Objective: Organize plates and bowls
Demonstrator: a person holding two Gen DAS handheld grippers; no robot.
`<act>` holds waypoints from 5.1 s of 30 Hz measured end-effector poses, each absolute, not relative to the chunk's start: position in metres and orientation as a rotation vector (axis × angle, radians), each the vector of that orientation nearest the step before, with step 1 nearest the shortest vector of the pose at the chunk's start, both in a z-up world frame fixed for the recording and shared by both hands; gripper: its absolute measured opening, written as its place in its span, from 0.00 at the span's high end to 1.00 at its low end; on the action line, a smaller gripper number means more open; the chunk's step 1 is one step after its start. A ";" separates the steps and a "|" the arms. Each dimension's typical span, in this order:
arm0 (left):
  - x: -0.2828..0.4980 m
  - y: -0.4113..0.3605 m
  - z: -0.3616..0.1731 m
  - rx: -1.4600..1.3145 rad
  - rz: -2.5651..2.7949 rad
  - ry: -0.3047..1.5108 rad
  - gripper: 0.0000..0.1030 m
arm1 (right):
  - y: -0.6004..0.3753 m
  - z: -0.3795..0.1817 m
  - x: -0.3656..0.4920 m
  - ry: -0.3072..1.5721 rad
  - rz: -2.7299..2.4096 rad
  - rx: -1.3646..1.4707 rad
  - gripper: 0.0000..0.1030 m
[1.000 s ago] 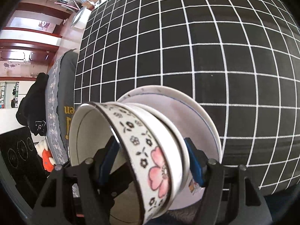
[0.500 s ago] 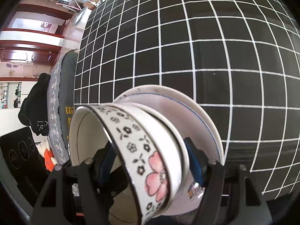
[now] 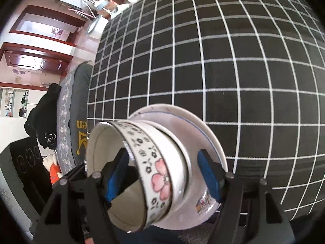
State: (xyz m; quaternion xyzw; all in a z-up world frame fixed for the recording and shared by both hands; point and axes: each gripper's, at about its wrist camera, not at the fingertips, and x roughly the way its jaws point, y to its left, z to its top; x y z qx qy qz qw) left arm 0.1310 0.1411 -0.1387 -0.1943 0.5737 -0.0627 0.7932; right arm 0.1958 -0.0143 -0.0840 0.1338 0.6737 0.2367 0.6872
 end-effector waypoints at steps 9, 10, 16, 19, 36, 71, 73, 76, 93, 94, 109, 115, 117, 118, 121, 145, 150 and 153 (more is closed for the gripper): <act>0.116 0.139 -0.091 -0.317 -0.071 1.096 0.38 | -0.019 -0.053 0.184 1.386 0.541 0.229 0.29; 0.114 0.138 -0.087 -0.310 -0.069 1.088 0.38 | -0.020 -0.048 0.183 1.370 0.541 0.221 0.29; 0.094 0.132 -0.050 -0.254 -0.022 0.969 0.38 | -0.029 -0.011 0.166 1.229 0.540 0.171 0.29; 0.075 0.128 -0.032 -0.241 -0.010 0.889 0.38 | -0.035 0.011 0.150 1.145 0.542 0.130 0.29; -0.033 0.044 0.056 -0.011 -0.021 0.525 0.38 | -0.092 0.100 0.040 0.730 0.442 -0.001 0.28; -0.108 0.013 0.049 -0.018 -0.004 0.400 0.00 | -0.126 0.098 -0.041 0.557 0.289 -0.089 0.03; -0.108 0.011 0.049 -0.012 -0.002 0.404 0.00 | -0.125 0.099 -0.046 0.538 0.286 -0.099 0.01; -0.108 0.009 0.048 -0.012 -0.007 0.409 0.00 | -0.126 0.099 -0.047 0.534 0.273 -0.110 0.00; -0.106 0.011 0.047 -0.015 0.001 0.437 0.00 | -0.132 0.099 -0.049 0.534 0.275 -0.098 0.00; -0.106 0.010 0.047 -0.014 0.000 0.436 0.00 | -0.133 0.099 -0.049 0.535 0.274 -0.097 0.00; -0.104 0.011 0.043 -0.012 0.004 0.450 0.00 | -0.135 0.100 -0.050 0.535 0.273 -0.097 0.00; -0.105 0.012 0.043 -0.014 0.002 0.461 0.00 | -0.135 0.099 -0.050 0.540 0.276 -0.099 0.00; -0.105 0.012 0.043 -0.014 0.001 0.463 0.00 | -0.135 0.098 -0.051 0.539 0.276 -0.099 0.00; -0.105 0.013 0.043 -0.015 0.000 0.463 0.00 | -0.135 0.098 -0.051 0.540 0.276 -0.099 0.00; -0.105 0.013 0.043 -0.020 -0.002 0.465 0.00 | -0.135 0.098 -0.051 0.538 0.276 -0.098 0.00; -0.104 0.012 0.042 -0.048 -0.031 0.480 0.00 | -0.134 0.099 -0.050 0.546 0.274 -0.093 0.00; -0.105 0.011 0.042 -0.041 -0.023 0.483 0.00 | -0.135 0.099 -0.050 0.544 0.272 -0.094 0.00; -0.105 0.010 0.042 -0.036 -0.021 0.485 0.00 | -0.136 0.098 -0.050 0.546 0.271 -0.092 0.00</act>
